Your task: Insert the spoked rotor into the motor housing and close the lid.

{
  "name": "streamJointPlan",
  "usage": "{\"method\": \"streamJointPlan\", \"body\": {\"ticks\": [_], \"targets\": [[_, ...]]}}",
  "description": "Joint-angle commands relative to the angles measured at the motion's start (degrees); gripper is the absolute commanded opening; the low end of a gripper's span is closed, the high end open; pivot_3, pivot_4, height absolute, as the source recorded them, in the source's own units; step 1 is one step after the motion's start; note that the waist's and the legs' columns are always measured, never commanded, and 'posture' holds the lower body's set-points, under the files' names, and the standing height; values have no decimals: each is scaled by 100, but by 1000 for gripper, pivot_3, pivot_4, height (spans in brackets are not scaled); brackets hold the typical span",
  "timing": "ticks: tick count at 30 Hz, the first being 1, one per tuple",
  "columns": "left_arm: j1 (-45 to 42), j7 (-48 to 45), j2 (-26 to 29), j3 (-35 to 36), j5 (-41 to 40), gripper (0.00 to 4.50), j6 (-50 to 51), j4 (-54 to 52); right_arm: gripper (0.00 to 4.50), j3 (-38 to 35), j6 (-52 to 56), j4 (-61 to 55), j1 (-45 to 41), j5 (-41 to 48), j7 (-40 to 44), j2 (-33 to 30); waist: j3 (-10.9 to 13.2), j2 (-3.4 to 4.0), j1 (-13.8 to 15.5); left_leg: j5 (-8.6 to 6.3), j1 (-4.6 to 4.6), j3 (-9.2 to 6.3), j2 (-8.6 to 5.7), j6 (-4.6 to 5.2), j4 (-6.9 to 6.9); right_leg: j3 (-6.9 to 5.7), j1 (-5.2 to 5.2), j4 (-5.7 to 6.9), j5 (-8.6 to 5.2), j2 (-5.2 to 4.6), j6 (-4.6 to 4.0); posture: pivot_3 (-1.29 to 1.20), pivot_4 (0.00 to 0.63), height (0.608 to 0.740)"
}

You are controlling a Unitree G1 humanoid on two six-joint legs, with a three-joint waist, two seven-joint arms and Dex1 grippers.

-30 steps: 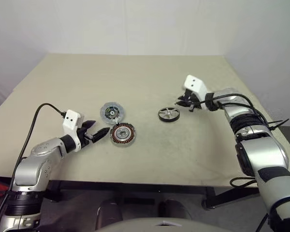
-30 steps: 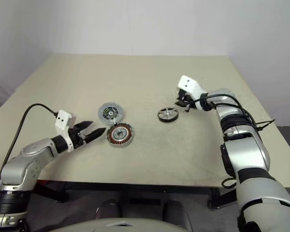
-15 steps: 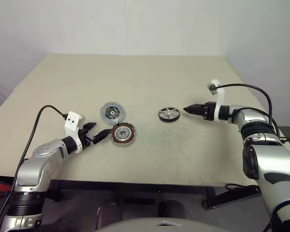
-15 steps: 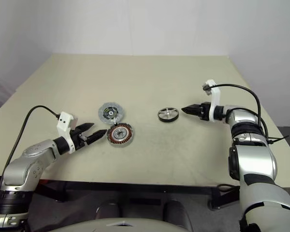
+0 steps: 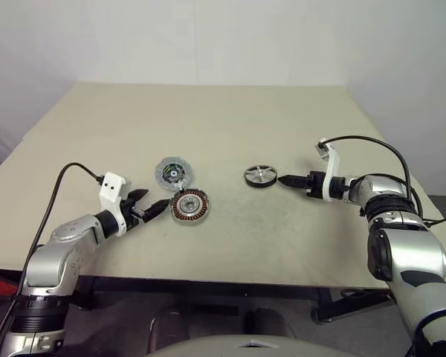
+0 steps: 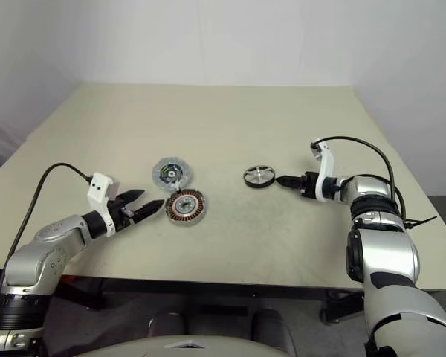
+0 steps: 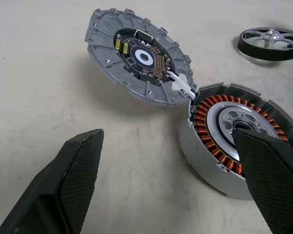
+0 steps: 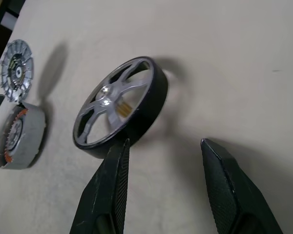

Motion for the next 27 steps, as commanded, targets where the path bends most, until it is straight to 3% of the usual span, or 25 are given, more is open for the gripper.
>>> {"method": "streamJointPlan", "body": {"ticks": [1,6,12,20,27], "targets": [[-35,-23,85,92,33,4500,-105,-114,2612,-64,126,-238,-37,162,-81,144,0,0,-2,0,1,0,1,-1,0,0,0,1,0,0,0,0,0,740],[21,-15,116,111,20,4500,-88,-171,2612,-227,-8,-104,-122,168,-544,143,0,0,-1,1,3,0,1,-2,0,-1,3,0,0,0,0,0,0,740],[13,-15,127,95,22,4500,-93,-176,2612,34,-436,-152,-65,-53,-512,59,0,1,11,3,5,0,0,-5,0,-5,7,0,2,-3,-4,0,0,740],[12,-6,84,37,36,4500,-105,-167,2612,-367,-1109,609,-368,-50,-1913,-215,0,2,119,4,6,0,-8,-6,5,-9,16,-2,3,-14,-5,0,0,740],[-1,-3,86,35,43,4500,-93,-149,2612,-966,-283,700,-677,573,-1695,-108,3,9,94,4,1,0,-3,-6,4,-13,15,-8,2,-11,-4,0,0,740]]}}
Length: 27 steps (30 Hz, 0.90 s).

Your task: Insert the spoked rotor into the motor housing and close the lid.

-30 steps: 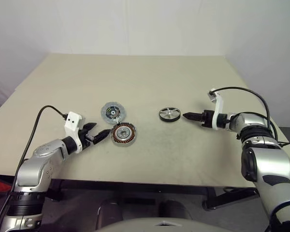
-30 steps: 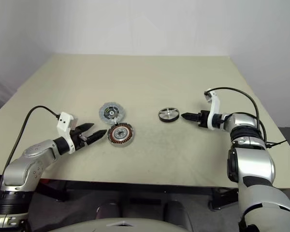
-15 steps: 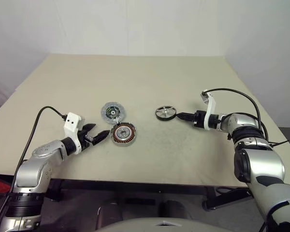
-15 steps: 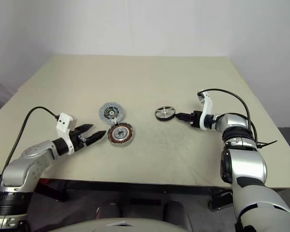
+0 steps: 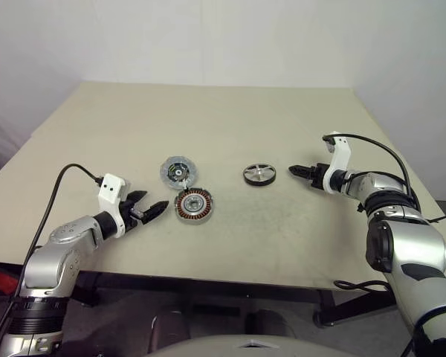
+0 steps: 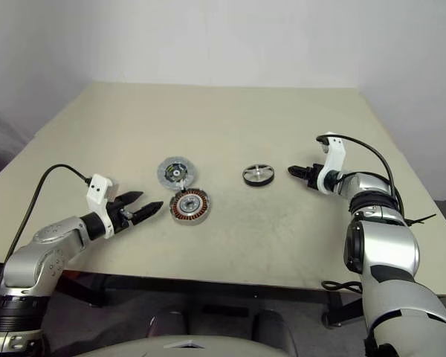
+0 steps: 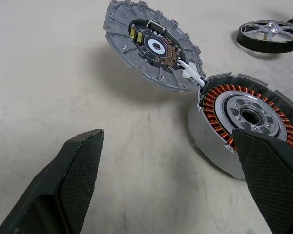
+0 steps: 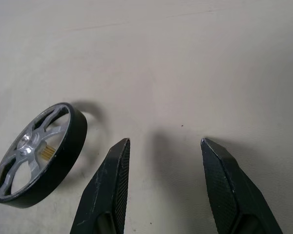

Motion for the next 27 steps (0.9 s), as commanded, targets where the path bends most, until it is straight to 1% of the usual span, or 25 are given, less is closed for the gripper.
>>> {"method": "streamJointPlan", "body": {"ticks": [1,6,8,15,21,27], "targets": [[-60,-5,28,42,26,4500,-89,-139,2612,-454,648,-35,-345,499,194,-16,4,7,-4,0,-2,0,4,0,0,0,-2,0,0,4,0,0,0,740],[-62,4,30,42,27,4500,-67,-129,2612,-725,1362,-189,-480,860,362,78,7,13,-4,0,-3,0,10,0,-4,-2,-6,-1,-1,8,-1,0,0,740],[-56,9,25,38,29,4500,-65,-133,2612,-651,1515,-335,-452,851,419,151,10,18,-6,0,-4,0,9,0,-4,-1,-7,0,-1,8,-1,0,0,740],[-18,22,26,61,29,4500,-67,-149,2612,-464,1749,-663,-156,785,504,336,11,19,12,1,-7,0,9,-1,-4,-4,-7,-2,-1,6,-1,0,0,740],[6,33,40,75,32,4500,-68,-163,2612,-139,1815,-1051,125,703,669,431,13,22,5,2,-7,0,9,-4,-4,-3,-7,-2,-1,6,-1,0,0,740],[11,32,58,73,45,4500,-78,-159,2612,-128,1988,-1242,177,839,676,500,13,22,4,15,-5,0,10,-26,-5,-3,-7,-1,-1,7,-1,0,0,740]]}}
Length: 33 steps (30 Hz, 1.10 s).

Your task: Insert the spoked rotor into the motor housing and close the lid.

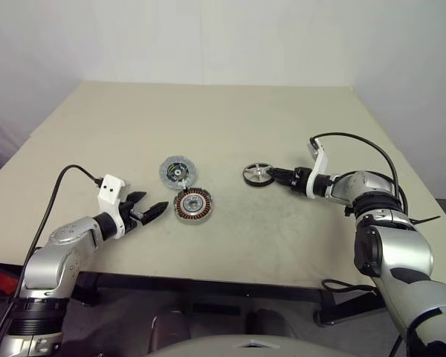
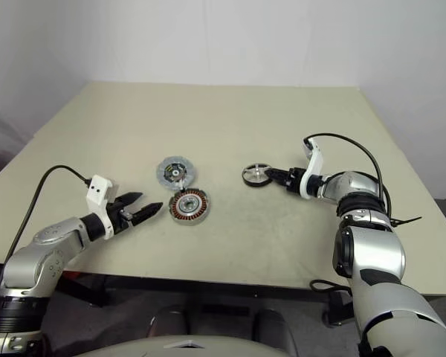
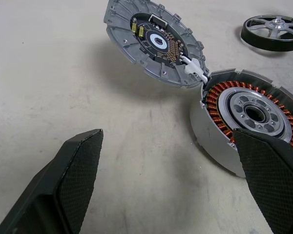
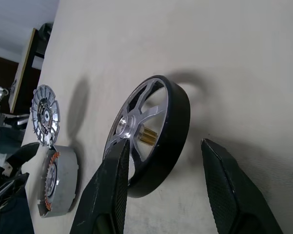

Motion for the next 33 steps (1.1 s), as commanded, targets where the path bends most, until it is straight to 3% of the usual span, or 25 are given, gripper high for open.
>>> {"method": "streamJointPlan", "body": {"ticks": [1,8,13,23,33], "targets": [[-29,-3,60,75,34,4500,-84,-155,2612,-38,173,-333,-74,176,62,77,0,0,0,1,0,0,0,-1,-1,0,0,0,0,0,0,0,0,740],[-47,-10,57,86,72,4500,-103,-131,391,-66,464,-601,24,337,-68,279,-2,-1,-4,3,7,0,0,-6,-6,1,2,0,0,1,0,0,0,740],[-20,-22,69,97,78,4500,-97,-132,339,-205,756,-706,-6,568,-179,397,-2,-1,-12,11,11,0,1,-19,-6,-1,5,4,0,1,0,0,0,740],[-90,-90,125,68,110,4500,-93,-50,339,-982,2537,-1555,-402,1675,-785,1180,2,6,2,20,2,-1,3,-33,-31,-3,-10,-4,-2,5,-4,0,0,740],[24,-84,178,132,111,4500,-98,-127,339,-930,3425,-2643,173,2047,-1364,1729,2,6,17,23,4,-4,3,-40,-36,-5,-8,-6,-2,4,-2,0,0,740]]}}
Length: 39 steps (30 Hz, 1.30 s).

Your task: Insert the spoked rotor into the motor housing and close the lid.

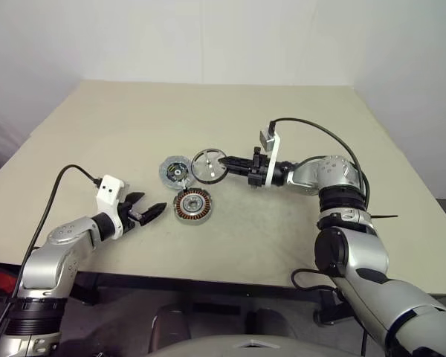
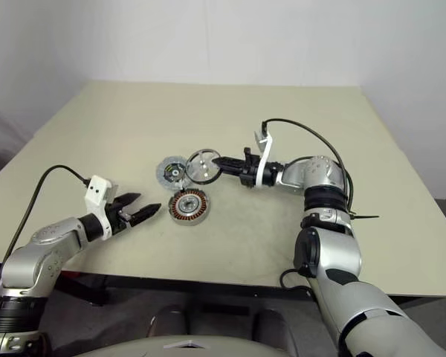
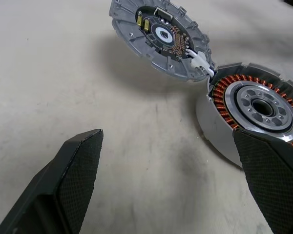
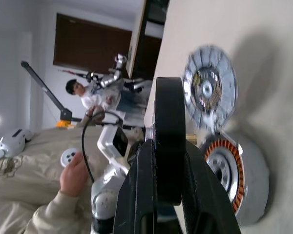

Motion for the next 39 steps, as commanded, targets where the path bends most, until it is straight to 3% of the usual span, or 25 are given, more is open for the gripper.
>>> {"method": "streamJointPlan", "body": {"ticks": [1,16,39], "targets": [[14,-27,100,129,19,4500,-95,-155,339,44,277,-489,190,247,-113,150,0,0,-2,1,0,0,0,-1,-1,1,0,0,0,0,0,0,0,740],[30,5,117,137,7,4500,-76,-194,339,109,208,-678,440,218,-468,703,0,0,-15,8,3,-5,0,-15,-10,2,0,1,0,0,1,0,0,740],[115,41,160,199,8,4500,-56,-264,339,270,-56,-564,730,191,-704,939,0,0,-19,13,4,-13,-1,-23,-12,2,3,2,0,0,2,0,0,740]]}}
